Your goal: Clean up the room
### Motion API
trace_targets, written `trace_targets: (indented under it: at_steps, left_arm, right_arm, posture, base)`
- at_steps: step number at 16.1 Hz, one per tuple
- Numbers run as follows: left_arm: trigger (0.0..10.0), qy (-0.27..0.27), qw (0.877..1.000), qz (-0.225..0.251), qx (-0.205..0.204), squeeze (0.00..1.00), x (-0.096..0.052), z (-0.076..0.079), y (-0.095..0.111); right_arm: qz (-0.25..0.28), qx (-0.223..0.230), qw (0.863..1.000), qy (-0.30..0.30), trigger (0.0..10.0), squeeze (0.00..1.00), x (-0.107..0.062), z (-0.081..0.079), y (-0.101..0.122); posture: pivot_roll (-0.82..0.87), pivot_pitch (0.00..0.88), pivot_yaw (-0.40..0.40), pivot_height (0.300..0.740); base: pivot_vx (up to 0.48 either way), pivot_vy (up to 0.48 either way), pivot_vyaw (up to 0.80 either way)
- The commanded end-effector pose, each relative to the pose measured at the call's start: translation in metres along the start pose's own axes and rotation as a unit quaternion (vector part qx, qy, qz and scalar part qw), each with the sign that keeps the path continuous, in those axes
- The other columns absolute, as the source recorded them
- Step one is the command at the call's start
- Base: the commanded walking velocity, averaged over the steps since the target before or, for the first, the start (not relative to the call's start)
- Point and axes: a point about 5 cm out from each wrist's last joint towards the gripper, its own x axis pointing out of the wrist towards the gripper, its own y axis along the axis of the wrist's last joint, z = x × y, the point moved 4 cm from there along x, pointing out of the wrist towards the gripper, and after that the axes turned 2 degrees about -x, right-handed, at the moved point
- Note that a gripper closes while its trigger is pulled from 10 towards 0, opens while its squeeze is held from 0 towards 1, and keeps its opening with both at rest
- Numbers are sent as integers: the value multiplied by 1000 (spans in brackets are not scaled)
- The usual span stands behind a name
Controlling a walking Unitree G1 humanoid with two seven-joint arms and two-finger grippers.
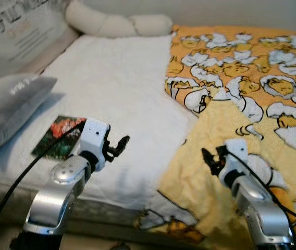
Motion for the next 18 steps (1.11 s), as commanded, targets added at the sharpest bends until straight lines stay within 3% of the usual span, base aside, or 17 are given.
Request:
trace_targets:
  at_steps: [1,6,8,12,18]
  left_arm:
    - [10000,11,1000,0,4,0,0,-5,0]
    - [10000,19,1000,7,13,0,0,-8,2]
    - [10000,43,999,10,29,0,0,-13,5]
    - [10000,50,998,26,5,0,0,-13,8]
    - [10000,43,999,20,25,0,-2,-13,8]
  right_arm:
    - [8,-2,1000,4,10000,0,2,-4,6]
    - [5,-1,1000,7,10000,0,4,-6,5]
    - [7,-10,1000,18,10000,0,5,-9,7]
    - [3,-16,1000,24,10000,0,12,-8,10]
    - [-25,-94,991,89,10000,0,33,-21,7]
  posture:
    - [27,0,60,740]
    - [34,0,53,740]
    - [41,0,46,740]
    - [57,0,36,740]
    - [83,0,28,740]
  base:
    - [0,394,-800]
    - [0,315,-526]
    - [0,-480,0]
    - [0,-240,0]
    - [0,0,0]
